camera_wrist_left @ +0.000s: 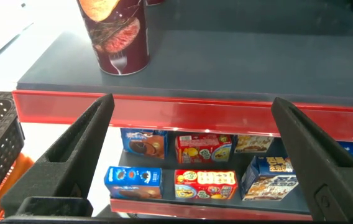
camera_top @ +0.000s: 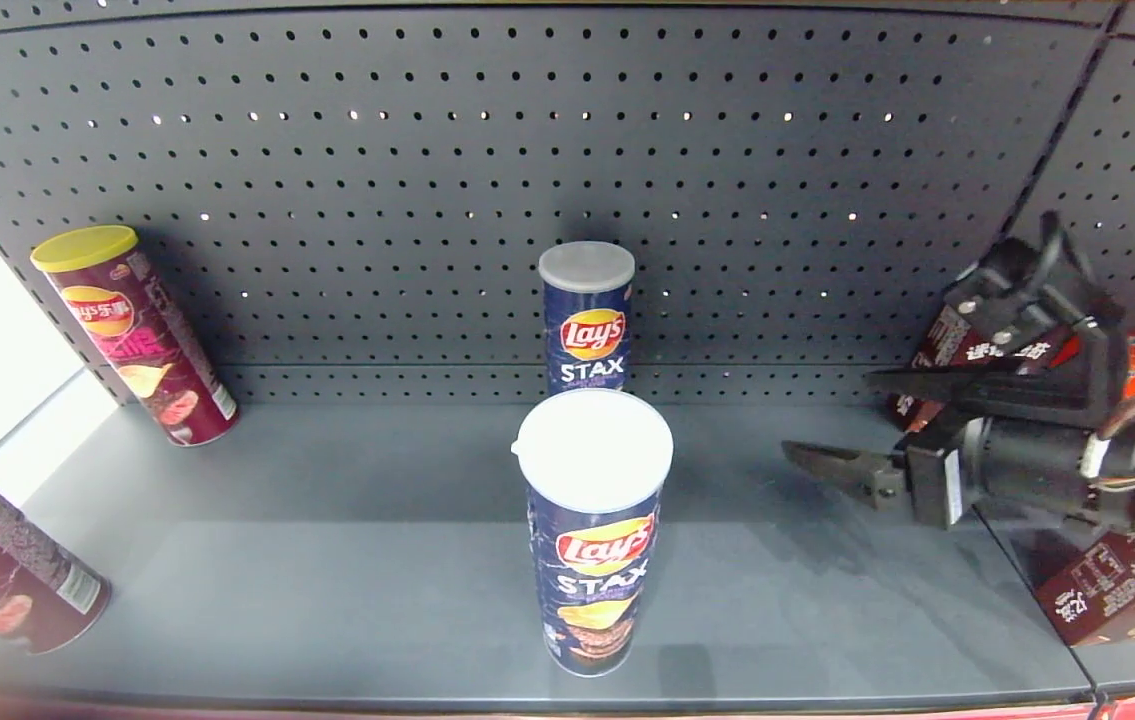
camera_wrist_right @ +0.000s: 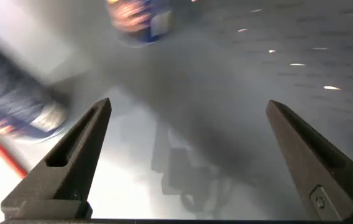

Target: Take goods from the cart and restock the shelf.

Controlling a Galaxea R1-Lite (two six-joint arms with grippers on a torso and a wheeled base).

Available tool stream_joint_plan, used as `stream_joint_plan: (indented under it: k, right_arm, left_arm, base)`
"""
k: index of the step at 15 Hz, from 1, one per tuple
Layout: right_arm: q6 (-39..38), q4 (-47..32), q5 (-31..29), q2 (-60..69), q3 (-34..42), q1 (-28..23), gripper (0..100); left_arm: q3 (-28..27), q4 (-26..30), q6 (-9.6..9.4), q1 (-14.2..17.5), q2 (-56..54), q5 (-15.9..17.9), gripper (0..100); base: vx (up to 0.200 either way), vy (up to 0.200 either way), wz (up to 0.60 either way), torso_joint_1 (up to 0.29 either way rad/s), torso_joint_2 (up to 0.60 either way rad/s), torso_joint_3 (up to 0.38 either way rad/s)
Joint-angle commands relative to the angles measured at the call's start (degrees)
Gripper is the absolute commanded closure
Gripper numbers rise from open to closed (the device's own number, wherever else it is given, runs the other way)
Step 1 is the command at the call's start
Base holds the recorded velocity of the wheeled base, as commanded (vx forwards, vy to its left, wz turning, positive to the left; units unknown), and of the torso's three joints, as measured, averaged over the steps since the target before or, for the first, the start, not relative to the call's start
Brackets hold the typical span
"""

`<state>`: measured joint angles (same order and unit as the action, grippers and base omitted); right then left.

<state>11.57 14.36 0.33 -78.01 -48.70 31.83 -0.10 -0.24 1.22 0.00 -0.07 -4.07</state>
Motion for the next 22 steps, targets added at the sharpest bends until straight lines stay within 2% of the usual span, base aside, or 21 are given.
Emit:
stream_joint_plan:
  k: [1,5,7,14,17,20,22]
  right_arm:
    - [0.12,-0.03,0.02,8.40,0.19,-5.46,0]
    - [-0.14,0.05,-1.47,17.80,2.82,-10.21,0]
    - [-0.06,-0.03,-4.64,25.80,8.45,-10.21,0]
    - [0.21,-1.53,-3.93,54.37,25.94,-9.07,0]
    - [-1.90,-10.67,-3.05,67.64,33.06,-8.36,0]
    - [-3.04,-14.71,-2.17,78.01,39.65,-8.36,0]
    - [-3.83,-15.06,-1.38,78.01,41.93,-8.36,0]
  left_arm:
    - [0.01,-0.02,0.01,0.00,0.07,0.03,0]
    - [0.01,-0.02,0.01,0.00,0.07,0.12,0]
    - [0.01,-0.02,0.01,0.00,0.07,0.12,0]
    - [0.01,0.07,0.01,-0.09,0.16,0.20,0]
    - [0.01,0.07,0.01,-0.09,0.07,0.20,0]
    - [0.01,-0.02,0.01,0.00,0.07,0.12,0]
    - [0.01,-0.02,0.01,0.00,0.07,0.12,0]
  base:
    - [0.000,0.000,0.00,0.000,0.00,0.000]
    - [0.000,0.000,0.00,0.000,0.00,0.000]
    - [0.000,0.000,0.00,0.000,0.00,0.000]
    - [0.000,0.000,0.00,0.000,0.00,0.000]
    - [0.000,0.000,0.00,0.000,0.00,0.000]
    - [0.000,0.000,0.00,0.000,0.00,0.000]
    - [0.000,0.000,0.00,0.000,0.00,0.000]
